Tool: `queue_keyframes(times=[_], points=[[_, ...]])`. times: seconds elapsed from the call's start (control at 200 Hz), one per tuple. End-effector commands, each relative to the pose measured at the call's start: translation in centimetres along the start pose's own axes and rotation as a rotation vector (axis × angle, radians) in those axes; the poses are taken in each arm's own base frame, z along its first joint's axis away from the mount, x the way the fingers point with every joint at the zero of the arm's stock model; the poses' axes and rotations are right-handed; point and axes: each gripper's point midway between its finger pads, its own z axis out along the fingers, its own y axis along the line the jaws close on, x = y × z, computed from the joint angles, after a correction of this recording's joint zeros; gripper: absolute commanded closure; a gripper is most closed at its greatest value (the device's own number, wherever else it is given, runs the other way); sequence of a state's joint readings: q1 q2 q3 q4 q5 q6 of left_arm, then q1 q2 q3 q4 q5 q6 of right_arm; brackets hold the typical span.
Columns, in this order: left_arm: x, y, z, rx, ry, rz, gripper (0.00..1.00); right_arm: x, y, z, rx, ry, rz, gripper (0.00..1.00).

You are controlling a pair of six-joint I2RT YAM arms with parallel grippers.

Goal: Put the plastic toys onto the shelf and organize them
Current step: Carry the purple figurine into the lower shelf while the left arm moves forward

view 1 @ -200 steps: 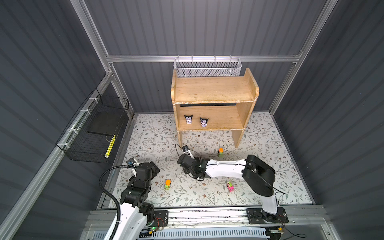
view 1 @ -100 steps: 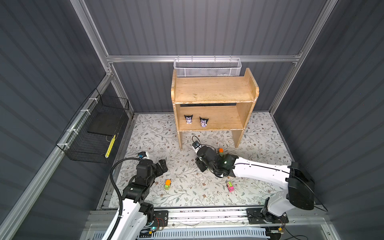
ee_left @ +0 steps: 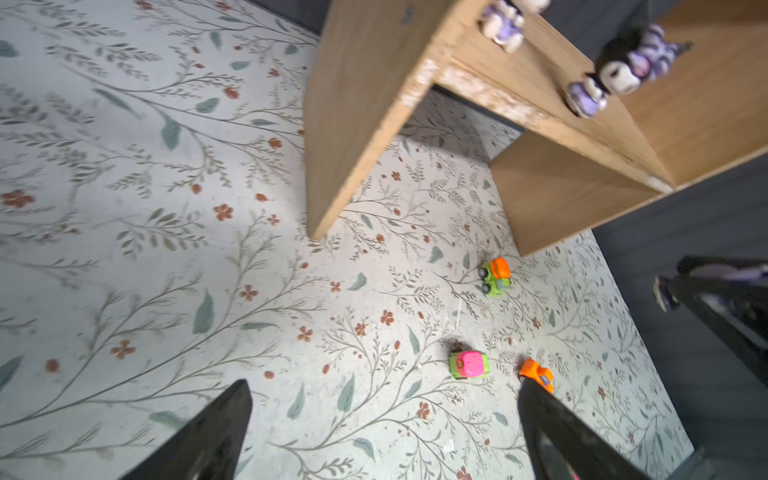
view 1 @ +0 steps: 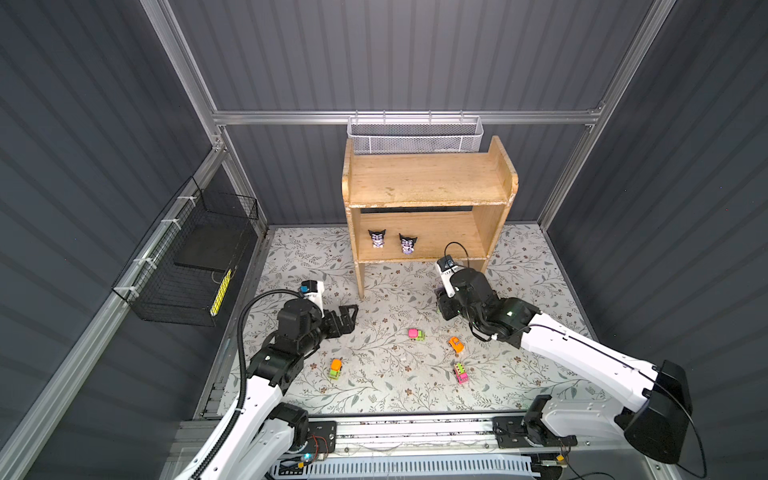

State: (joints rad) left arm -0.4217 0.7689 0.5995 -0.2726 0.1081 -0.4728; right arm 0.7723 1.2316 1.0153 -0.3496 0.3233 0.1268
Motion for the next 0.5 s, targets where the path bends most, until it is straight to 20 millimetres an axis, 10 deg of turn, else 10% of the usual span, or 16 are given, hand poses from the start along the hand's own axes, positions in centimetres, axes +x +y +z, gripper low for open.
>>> queue_keyframes(times=[0.0,0.495], points=[[-0.9,-2.6,0.4,0.031,-0.014,0.109,0.0,-0.2,-1.4,-0.4,0.008,-0.004,0.017,0.71],[-0.5,-8.5,1.9,0.111,0.022,0.273,0.0,-5.3,-3.9,0.5,0.04,-0.084,0.021,0.7]])
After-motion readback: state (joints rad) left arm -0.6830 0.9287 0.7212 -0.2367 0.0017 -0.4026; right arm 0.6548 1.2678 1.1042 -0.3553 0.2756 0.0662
